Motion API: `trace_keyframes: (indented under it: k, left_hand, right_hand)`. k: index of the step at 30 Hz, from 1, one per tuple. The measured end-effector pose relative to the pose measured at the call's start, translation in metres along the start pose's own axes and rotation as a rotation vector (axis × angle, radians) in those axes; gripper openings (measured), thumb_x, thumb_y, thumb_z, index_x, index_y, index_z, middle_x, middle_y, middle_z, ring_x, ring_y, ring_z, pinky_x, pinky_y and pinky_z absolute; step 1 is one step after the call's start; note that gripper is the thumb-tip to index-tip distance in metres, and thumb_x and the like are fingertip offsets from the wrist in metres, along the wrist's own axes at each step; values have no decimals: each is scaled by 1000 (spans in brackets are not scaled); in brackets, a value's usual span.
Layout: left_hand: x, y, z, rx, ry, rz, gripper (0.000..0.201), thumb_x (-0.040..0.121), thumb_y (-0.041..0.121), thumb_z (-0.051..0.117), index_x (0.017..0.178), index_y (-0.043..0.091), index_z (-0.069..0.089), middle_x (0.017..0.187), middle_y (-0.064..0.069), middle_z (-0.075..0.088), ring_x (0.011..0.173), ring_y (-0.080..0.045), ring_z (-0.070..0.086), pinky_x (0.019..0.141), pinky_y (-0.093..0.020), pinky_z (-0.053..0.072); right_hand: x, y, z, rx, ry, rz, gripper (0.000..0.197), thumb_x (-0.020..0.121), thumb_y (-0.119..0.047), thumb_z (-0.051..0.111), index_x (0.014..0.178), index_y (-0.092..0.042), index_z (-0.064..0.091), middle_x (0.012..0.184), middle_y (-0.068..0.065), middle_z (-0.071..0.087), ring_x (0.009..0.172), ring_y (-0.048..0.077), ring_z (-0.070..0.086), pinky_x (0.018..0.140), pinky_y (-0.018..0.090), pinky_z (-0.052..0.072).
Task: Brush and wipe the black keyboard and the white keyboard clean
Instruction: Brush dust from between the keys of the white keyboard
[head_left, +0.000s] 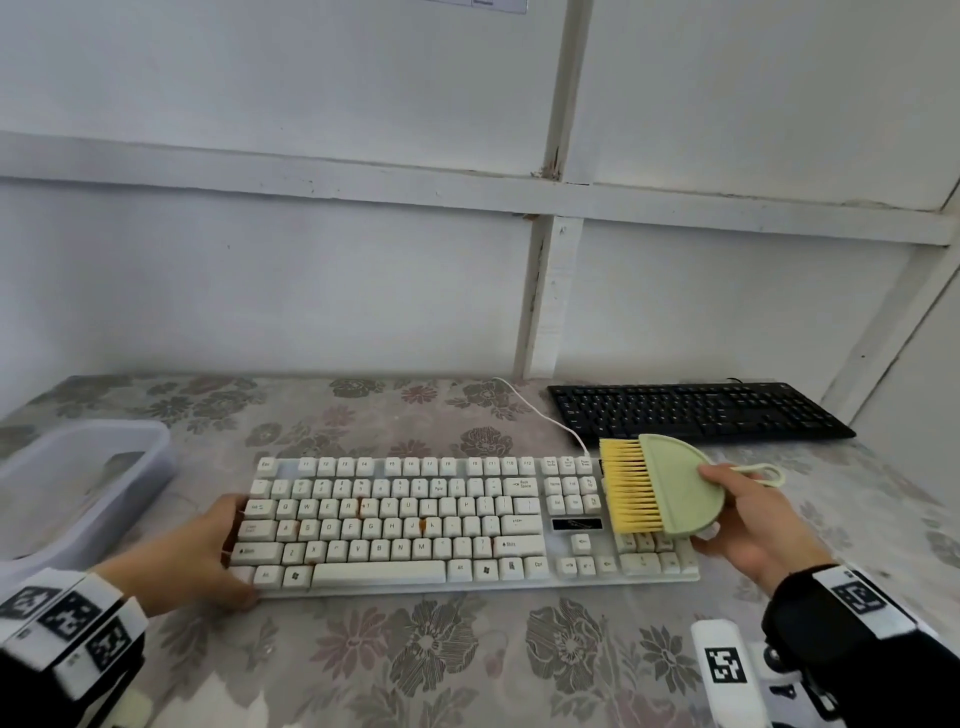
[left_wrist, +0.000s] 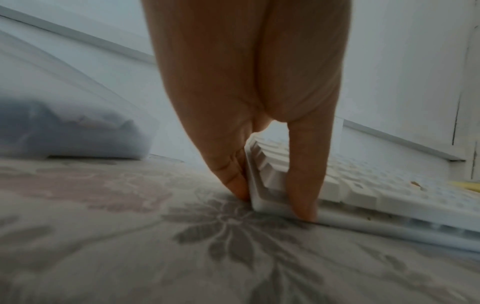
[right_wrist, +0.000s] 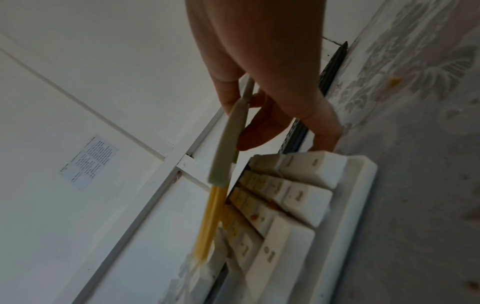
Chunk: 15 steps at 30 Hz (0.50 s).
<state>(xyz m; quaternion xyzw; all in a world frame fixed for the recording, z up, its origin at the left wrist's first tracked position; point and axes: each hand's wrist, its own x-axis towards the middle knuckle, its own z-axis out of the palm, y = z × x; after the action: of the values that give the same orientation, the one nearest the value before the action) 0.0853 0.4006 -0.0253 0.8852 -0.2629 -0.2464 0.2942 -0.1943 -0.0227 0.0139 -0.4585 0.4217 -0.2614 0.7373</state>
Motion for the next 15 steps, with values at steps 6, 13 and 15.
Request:
trace_keyframes:
  k: [6,13,15]
  left_hand:
    - [-3,5,4,-135,34,139,109,47,13,88,134,25,23,124,8,48,113,-7,51,86,-15,43]
    - [-2,10,8,-49,68,143,105,58,12,87,134,28,16,126,7,41,117,-10,45,95,-19,37]
    - [-1,14,10,-36,85,124,107,60,10,85,138,24,14,124,6,40,113,-9,44,90,-16,35]
  right_hand:
    - [1,0,3,-13,-19,3,9,90,-16,55,82,-18,51,98,12,62,88,32,58,68,44,48]
    - [-3,2,2,5,-6,-31,15,90,-14,54,78,-21,48,91,9,61,84,30,58,64,41,46]
    - [-5,2,3,15,-4,-37,16,91,-14,53,78,-21,48,90,9,61,82,30,57,63,40,46]
